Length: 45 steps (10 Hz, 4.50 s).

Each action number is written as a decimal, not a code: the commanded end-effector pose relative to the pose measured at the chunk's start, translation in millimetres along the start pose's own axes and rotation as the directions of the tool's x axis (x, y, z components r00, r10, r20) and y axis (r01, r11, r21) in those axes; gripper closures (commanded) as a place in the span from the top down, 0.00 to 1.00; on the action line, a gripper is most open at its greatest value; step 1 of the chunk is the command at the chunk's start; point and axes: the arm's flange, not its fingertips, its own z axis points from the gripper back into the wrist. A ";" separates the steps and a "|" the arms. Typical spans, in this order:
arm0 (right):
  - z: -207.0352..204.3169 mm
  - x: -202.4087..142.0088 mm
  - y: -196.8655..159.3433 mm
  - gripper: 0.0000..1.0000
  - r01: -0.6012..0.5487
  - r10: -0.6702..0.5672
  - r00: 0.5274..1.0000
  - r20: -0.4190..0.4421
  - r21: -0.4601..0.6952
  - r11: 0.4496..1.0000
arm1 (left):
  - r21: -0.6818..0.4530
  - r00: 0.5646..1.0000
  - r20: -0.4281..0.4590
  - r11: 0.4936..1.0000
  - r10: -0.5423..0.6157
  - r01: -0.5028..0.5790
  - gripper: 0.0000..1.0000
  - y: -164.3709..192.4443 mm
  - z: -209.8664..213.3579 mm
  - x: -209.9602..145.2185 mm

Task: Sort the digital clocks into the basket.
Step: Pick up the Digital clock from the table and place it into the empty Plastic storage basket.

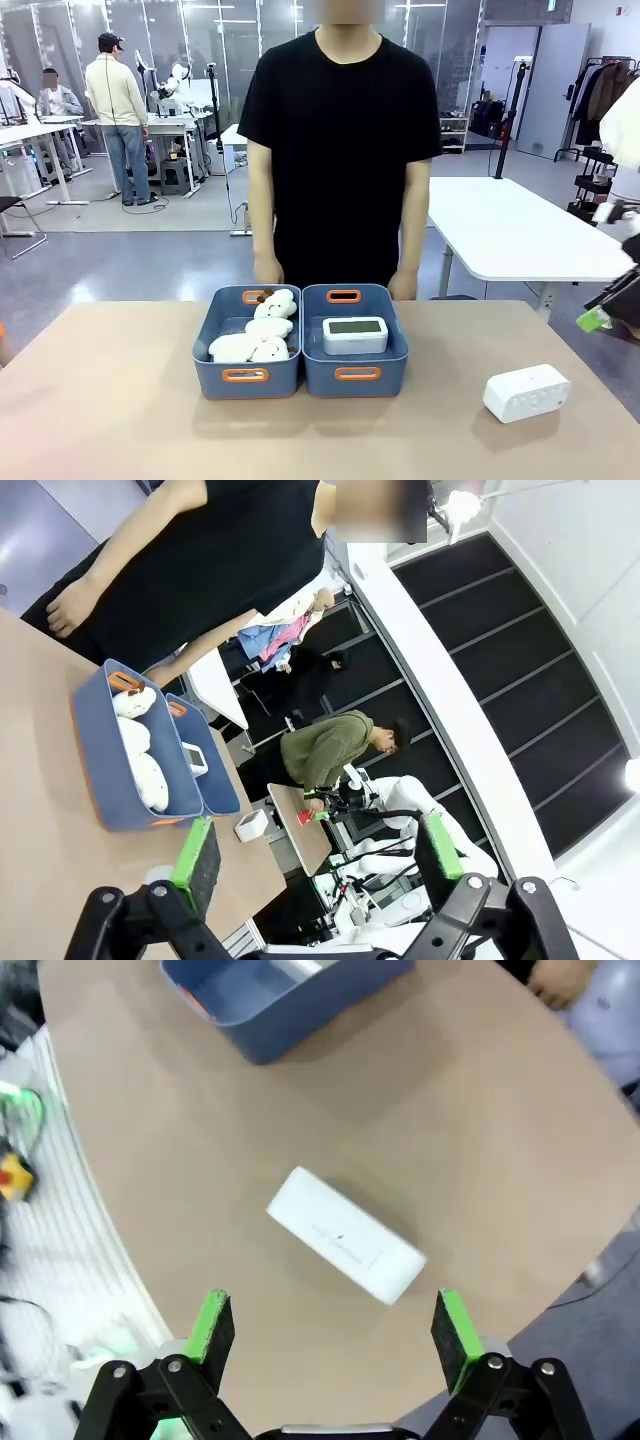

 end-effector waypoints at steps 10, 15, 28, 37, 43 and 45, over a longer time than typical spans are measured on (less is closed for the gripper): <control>-43.0 39.3 28.9 1.00 -0.849 0.836 0.527 -0.155 -0.052 0.525 | -0.022 1.000 0.008 1.000 0.009 -0.009 1.00 -4.5 0.7 2.0; -124.5 35.2 28.3 1.00 -0.818 0.811 0.556 -0.184 0.055 0.573 | -0.022 1.000 0.008 1.000 0.009 -0.009 1.00 -4.5 0.7 2.0; -189.5 6.3 0.2 0.00 -0.730 0.748 0.572 -0.336 0.207 0.651 | -0.022 1.000 0.008 1.000 0.009 -0.009 1.00 -4.5 0.7 2.0; -57.6 130.7 17.0 0.00 -0.589 0.576 0.800 -0.170 -0.041 0.807 | -0.022 1.000 0.008 1.000 0.009 -0.009 1.00 -4.5 0.7 2.0; -137.0 299.7 118.2 0.00 -0.593 0.584 0.801 -0.134 -0.042 0.804 | -0.022 1.000 0.008 1.000 0.009 -0.009 1.00 -4.5 0.7 2.0; -184.4 305.2 140.3 0.00 -0.573 0.549 0.810 -0.208 -0.079 0.816 | -0.022 1.000 0.008 1.000 0.009 -0.009 1.00 -4.5 0.7 2.0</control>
